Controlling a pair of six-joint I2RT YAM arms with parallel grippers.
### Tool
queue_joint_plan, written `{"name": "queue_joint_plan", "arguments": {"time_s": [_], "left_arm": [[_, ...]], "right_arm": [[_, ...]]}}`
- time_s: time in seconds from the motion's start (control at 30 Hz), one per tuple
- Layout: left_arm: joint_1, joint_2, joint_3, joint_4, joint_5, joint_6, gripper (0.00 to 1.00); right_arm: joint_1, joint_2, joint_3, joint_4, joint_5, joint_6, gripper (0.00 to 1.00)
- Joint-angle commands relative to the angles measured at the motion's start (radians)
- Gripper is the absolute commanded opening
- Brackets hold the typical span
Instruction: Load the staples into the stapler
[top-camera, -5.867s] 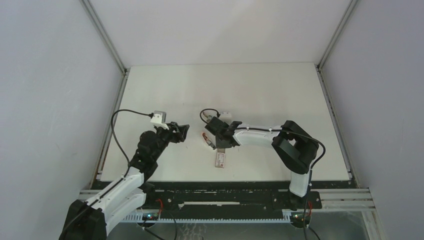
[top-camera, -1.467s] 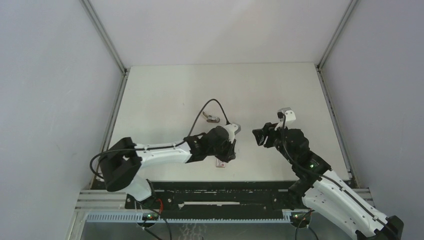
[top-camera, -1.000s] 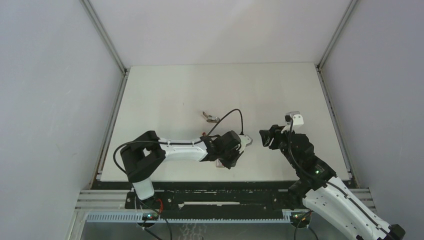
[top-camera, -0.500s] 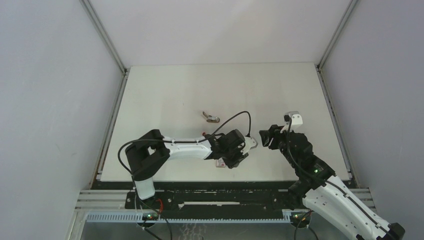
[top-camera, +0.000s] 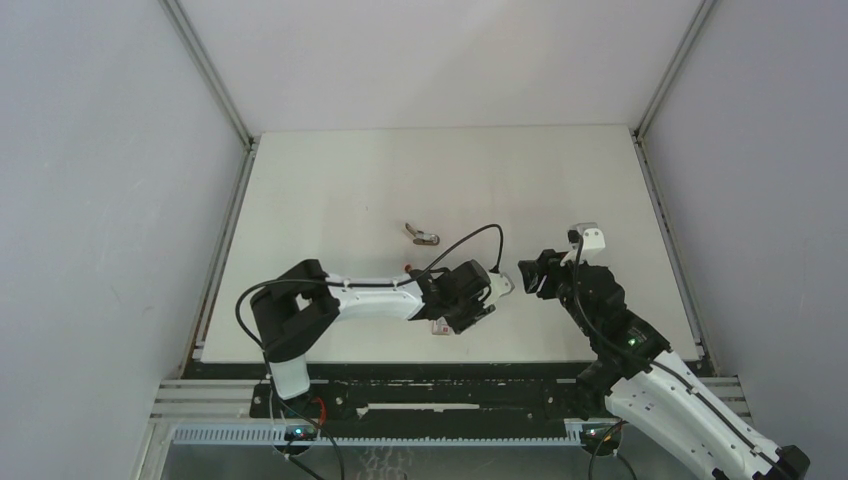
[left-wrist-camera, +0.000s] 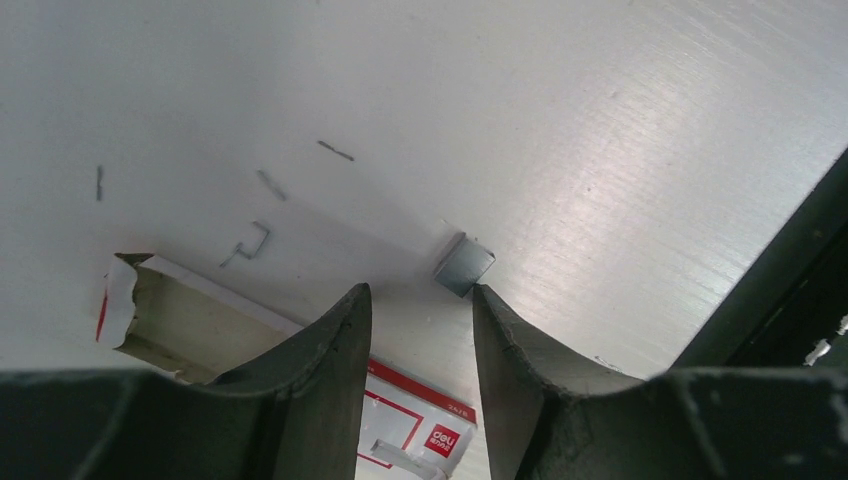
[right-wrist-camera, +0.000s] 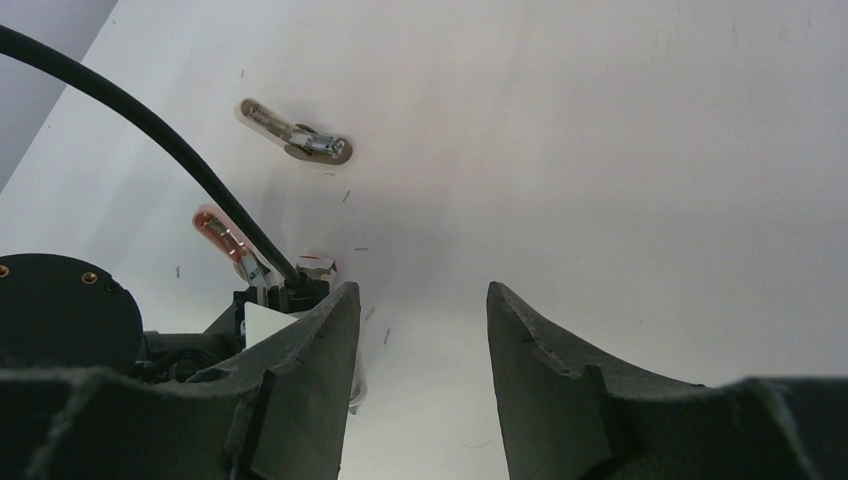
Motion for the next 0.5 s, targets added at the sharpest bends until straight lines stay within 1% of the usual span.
{"name": "queue_joint_plan", "arguments": {"time_s": [0.0,0.2,0.27,0.37,0.47], "left_arm": [[0.002,-0.044,-0.031,0.03,-0.1,0.017,0.46],[0.013,-0.064,-0.073,0.151,-0.198,-0.018,0.47],[0.027,-0.076,-0.079,0.187,-0.211,-0.026,0.47],[0.046,-0.131,-0.104,0.252,-0.178,-0.049,0.47],[0.075,-0.241,-0.156,0.32,-0.125,-0.083,0.5]], "right_arm": [[-0.002,0.003,-0.005,0.029,0.0,0.01,0.49],[-0.002,-0.01,-0.019,0.006,-0.042,0.025,0.49],[-0.002,-0.014,-0.027,-0.002,-0.064,0.03,0.49],[-0.002,-0.002,-0.032,-0.013,-0.111,0.032,0.49],[-0.002,0.03,-0.031,-0.017,-0.152,0.039,0.49]]}}
